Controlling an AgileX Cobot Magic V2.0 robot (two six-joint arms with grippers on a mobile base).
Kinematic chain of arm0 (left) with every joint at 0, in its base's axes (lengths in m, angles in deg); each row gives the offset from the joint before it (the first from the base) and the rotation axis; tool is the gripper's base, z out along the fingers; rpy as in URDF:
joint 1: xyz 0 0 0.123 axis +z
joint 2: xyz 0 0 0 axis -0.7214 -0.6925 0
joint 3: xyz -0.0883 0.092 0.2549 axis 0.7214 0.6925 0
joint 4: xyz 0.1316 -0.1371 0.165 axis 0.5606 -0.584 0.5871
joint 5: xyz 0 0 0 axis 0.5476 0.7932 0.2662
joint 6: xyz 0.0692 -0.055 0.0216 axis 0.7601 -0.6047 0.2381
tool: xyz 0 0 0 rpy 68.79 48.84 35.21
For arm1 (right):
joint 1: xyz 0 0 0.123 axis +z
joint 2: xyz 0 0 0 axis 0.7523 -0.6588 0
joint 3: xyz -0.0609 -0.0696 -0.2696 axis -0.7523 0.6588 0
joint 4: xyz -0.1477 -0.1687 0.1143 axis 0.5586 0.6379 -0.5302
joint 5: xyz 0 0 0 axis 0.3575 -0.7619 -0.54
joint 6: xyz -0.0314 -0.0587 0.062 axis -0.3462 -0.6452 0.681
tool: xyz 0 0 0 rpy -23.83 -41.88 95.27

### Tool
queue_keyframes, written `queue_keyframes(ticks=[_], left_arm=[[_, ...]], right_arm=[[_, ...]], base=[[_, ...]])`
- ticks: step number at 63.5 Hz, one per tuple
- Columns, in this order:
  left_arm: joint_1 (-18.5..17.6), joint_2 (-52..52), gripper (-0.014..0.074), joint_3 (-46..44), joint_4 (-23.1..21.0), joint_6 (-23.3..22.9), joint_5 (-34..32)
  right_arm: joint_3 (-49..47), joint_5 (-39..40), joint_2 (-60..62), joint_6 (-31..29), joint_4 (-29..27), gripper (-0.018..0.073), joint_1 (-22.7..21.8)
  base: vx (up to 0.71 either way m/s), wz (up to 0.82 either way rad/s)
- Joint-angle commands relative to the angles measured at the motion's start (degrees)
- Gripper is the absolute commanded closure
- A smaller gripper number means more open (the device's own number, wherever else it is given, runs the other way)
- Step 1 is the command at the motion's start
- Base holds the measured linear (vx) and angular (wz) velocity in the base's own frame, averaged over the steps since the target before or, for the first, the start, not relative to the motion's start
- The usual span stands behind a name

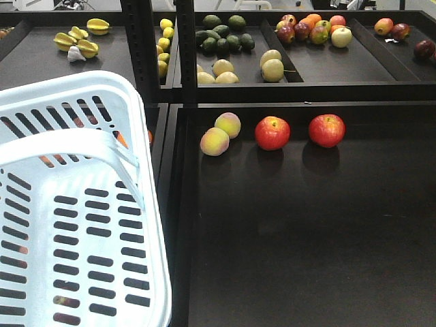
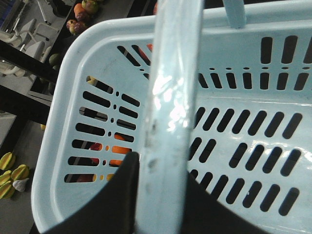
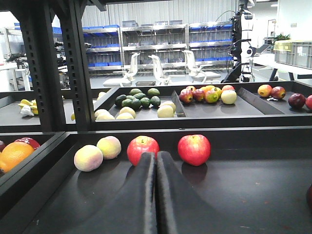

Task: Pick three apples into basket with both arms
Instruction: 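Lift the light-blue basket by its handle with the left gripper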

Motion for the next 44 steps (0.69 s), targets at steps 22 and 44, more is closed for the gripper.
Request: queue_keyframes(ticks=[22,44], left_arm=[[-0.22,0.07,0.0603,-1.94,0.11,-0.85,-5.25],[-0.22,0.07,0.0603,-1.94,0.11,-0.85,-5.25]], right_arm=[[0.83,3.96,0.60,-0.13,0.41,0.0568,-0.28],[0.83,3.96,0.60,-0.13,0.41,0.0568,-0.28]], base=[[0.00,0.00],[0.00,0.00]])
